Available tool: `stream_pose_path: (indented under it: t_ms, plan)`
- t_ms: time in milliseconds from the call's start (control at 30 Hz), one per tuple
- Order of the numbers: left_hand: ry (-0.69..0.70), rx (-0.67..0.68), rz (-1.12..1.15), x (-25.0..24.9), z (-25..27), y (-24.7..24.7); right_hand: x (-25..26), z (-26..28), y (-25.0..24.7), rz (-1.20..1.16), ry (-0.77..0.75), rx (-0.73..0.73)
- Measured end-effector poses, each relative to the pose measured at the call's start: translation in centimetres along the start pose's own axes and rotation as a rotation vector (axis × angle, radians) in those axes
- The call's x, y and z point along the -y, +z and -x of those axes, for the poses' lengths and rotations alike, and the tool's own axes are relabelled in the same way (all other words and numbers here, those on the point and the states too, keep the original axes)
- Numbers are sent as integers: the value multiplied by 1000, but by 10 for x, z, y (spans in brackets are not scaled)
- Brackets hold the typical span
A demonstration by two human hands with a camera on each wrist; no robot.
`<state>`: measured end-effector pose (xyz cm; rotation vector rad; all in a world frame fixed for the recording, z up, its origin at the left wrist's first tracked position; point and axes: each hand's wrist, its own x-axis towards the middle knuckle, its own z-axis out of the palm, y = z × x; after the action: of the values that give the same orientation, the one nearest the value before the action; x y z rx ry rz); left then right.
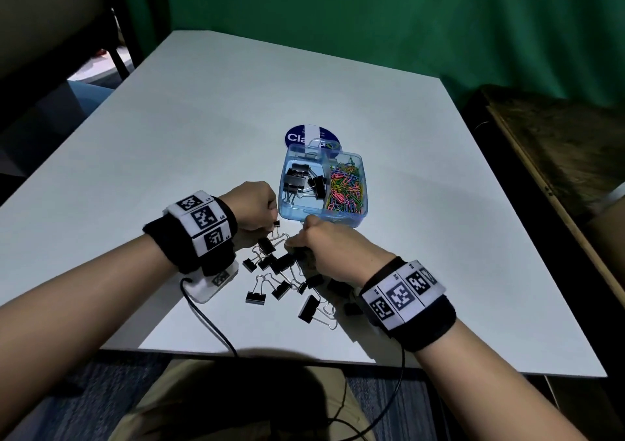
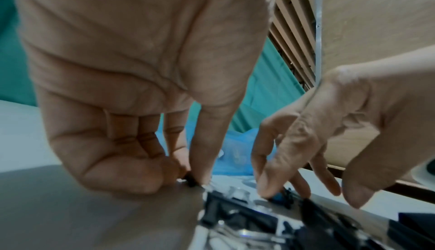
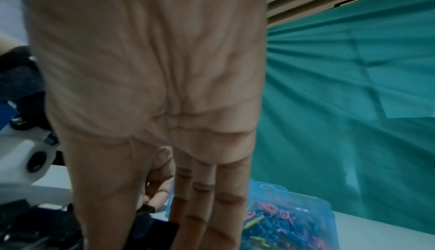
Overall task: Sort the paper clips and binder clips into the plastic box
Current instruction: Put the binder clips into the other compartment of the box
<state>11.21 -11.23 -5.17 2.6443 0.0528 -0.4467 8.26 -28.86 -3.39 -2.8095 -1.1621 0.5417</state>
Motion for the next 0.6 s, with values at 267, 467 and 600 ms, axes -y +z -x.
stream_pose_path:
  t_ms: [267,467,600]
  plan:
    - [102,72,15,10,7,-7,-5,3,3,-86,63,-84]
    - [314,54,-168,12,12,-6,-14,12,-3,-136,104,-112]
    - [361,65,-217,17,16,-5,-23,12,-24,-391,170,-118]
